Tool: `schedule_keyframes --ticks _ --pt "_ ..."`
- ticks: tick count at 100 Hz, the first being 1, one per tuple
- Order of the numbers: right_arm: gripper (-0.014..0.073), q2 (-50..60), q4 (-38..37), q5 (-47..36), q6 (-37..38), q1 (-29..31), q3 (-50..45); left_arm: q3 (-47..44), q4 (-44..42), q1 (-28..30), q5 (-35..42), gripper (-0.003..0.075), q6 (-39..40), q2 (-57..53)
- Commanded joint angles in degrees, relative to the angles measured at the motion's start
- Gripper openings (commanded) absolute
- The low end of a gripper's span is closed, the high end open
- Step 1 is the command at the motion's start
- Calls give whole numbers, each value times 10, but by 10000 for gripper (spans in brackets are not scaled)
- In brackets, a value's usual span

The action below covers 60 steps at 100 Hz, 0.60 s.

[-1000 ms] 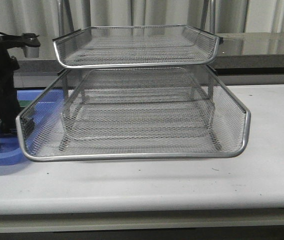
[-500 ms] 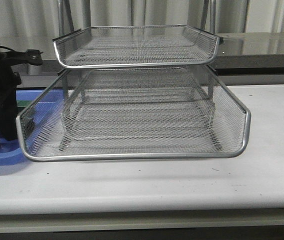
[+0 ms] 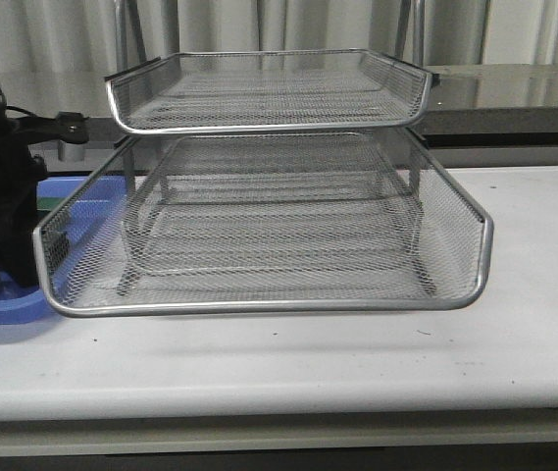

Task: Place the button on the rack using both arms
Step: 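Lower the left gripper into the blue tray and grasp the red push button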

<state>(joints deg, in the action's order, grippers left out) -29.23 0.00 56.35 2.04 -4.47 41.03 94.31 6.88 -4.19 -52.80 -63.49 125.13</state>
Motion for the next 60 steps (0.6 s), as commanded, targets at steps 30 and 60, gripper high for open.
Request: schedule_keyframes --ticks 30,60 --pt "-68 -2 -6 -29 0 0 19 14 6 -2 17 82 -1 -26" --pt "-68 -2 -6 -29 0 0 19 90 6 -2 -41 -20 29 -39"
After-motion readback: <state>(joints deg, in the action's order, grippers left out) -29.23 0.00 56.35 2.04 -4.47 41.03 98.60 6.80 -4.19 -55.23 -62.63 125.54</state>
